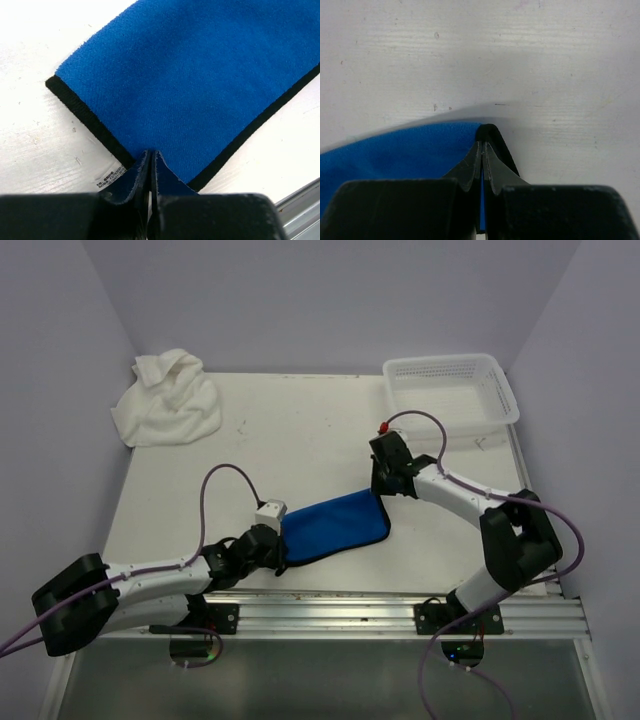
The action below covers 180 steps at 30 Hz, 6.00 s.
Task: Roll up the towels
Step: Fold the towel
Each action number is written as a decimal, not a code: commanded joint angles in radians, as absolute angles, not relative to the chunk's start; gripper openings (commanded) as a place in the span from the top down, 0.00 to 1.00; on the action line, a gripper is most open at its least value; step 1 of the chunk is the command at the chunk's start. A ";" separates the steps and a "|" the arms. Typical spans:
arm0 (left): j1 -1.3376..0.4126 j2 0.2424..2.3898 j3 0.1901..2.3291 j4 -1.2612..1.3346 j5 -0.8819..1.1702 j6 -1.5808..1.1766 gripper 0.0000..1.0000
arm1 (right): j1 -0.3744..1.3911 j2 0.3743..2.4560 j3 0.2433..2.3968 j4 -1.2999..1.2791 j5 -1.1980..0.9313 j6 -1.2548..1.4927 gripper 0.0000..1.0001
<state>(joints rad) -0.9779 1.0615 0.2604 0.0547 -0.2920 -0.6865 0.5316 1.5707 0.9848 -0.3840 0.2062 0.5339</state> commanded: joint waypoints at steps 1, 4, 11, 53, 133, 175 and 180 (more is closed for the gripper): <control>-0.982 1.065 0.294 0.086 -0.304 -0.667 0.93 | 0.519 1.597 1.032 -0.408 0.181 0.503 1.00; -0.982 1.052 0.310 0.061 -0.313 -0.660 0.88 | 0.514 1.606 1.045 -0.414 0.175 0.499 1.00; -0.982 0.970 0.385 -0.041 -0.339 -0.634 0.62 | 0.511 1.569 1.106 -0.462 0.163 0.483 0.78; -0.767 1.178 0.385 0.184 -0.222 -0.580 0.64 | 0.508 1.410 0.675 -0.318 0.069 0.612 0.53; -0.876 1.114 0.434 0.160 -0.195 -0.675 0.60 | 0.956 1.239 0.862 -0.581 0.448 0.497 1.00; -0.874 1.166 0.287 0.155 -0.318 -0.835 0.86 | 0.962 1.284 0.974 -0.520 0.279 0.454 1.00; -0.873 1.161 0.281 0.170 -0.311 -0.834 0.86 | 0.980 1.353 1.002 -0.469 0.227 0.459 1.00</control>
